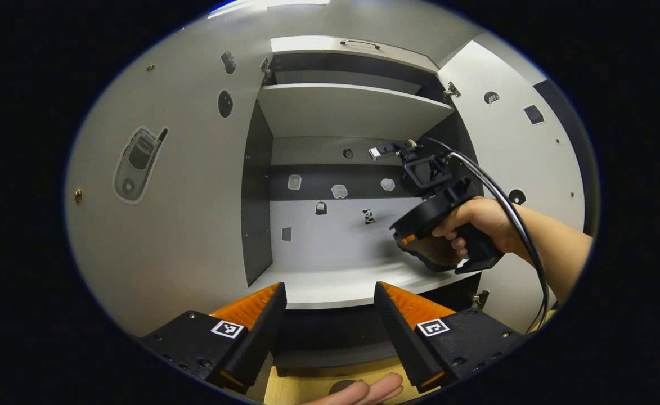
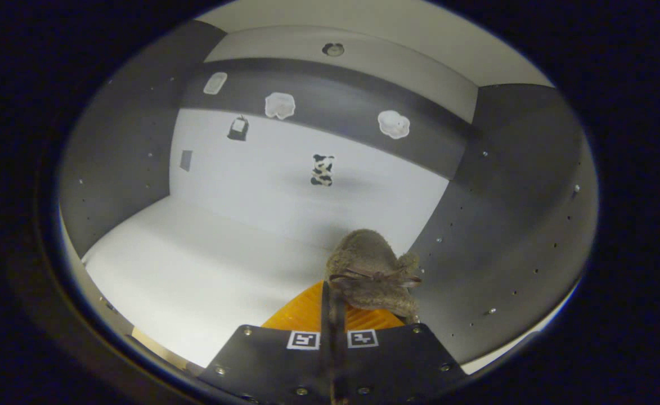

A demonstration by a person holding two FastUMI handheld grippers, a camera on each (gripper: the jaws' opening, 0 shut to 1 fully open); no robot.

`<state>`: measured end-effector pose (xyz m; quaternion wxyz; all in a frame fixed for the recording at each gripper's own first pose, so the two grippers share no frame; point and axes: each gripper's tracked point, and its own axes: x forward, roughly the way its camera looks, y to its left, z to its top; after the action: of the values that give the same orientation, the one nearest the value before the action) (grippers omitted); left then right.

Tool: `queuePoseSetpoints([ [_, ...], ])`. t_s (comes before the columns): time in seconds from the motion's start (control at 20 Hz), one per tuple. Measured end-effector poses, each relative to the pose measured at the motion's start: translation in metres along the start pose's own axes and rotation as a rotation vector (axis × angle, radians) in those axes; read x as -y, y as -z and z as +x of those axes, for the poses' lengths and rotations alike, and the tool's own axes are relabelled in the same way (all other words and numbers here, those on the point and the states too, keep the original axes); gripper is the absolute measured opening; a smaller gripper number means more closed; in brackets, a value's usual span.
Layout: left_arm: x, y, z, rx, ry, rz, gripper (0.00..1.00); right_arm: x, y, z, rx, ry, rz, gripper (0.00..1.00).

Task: Grab one shoe with the right hand and put it into the shoe cabinet, grab the other shoe with the left hand and put it into the shoe cabinet; then close the right door with the right hand and the left door with the left hand.

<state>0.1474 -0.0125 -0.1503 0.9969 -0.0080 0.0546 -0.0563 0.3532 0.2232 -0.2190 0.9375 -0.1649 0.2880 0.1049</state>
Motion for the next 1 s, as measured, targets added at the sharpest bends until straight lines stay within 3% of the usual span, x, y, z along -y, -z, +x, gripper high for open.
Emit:
queuePoseSetpoints([
  [0.15, 0.004, 0.003, 0.002, -0.009, -0.001, -0.003, 0.96, 0.002, 0.008, 0.017, -0.016, -0.018, -0.008, 0.04],
  [0.25, 0.007, 0.005, 0.002, -0.017, 0.001, 0.001, 0.96, 0.011, 0.01, 0.024, -0.023, 0.013, -0.011, 0.04],
  [0.3, 0.009, 0.006, 0.001, -0.02, 0.003, 0.005, 0.96, 0.01, 0.011, 0.023, -0.026, -0.005, -0.011, 0.14],
  [0.4, 0.008, 0.005, -0.002, -0.018, 0.0, 0.004, 0.96, 0.01, 0.008, 0.014, -0.018, -0.024, 0.025, 0.16],
  [0.45, 0.008, 0.003, -0.003, -0.014, -0.002, 0.002, 0.96, 0.011, 0.007, 0.009, -0.01, -0.037, 0.046, 0.21],
  [0.65, 0.011, -0.002, -0.009, 0.004, 0.0, -0.019, 0.96, 0.02, -0.002, -0.031, 0.059, -0.062, 0.07, 0.85],
  [0.8, 0.019, 0.005, -0.013, -0.026, 0.01, -0.025, 0.96, 0.04, -0.024, -0.075, 0.206, -0.007, 0.032, 1.0],
  [1.0, 0.029, 0.008, -0.019, -0.031, 0.032, -0.008, 0.96, 0.055, -0.025, -0.151, 0.35, 0.031, 0.075, 0.98],
])
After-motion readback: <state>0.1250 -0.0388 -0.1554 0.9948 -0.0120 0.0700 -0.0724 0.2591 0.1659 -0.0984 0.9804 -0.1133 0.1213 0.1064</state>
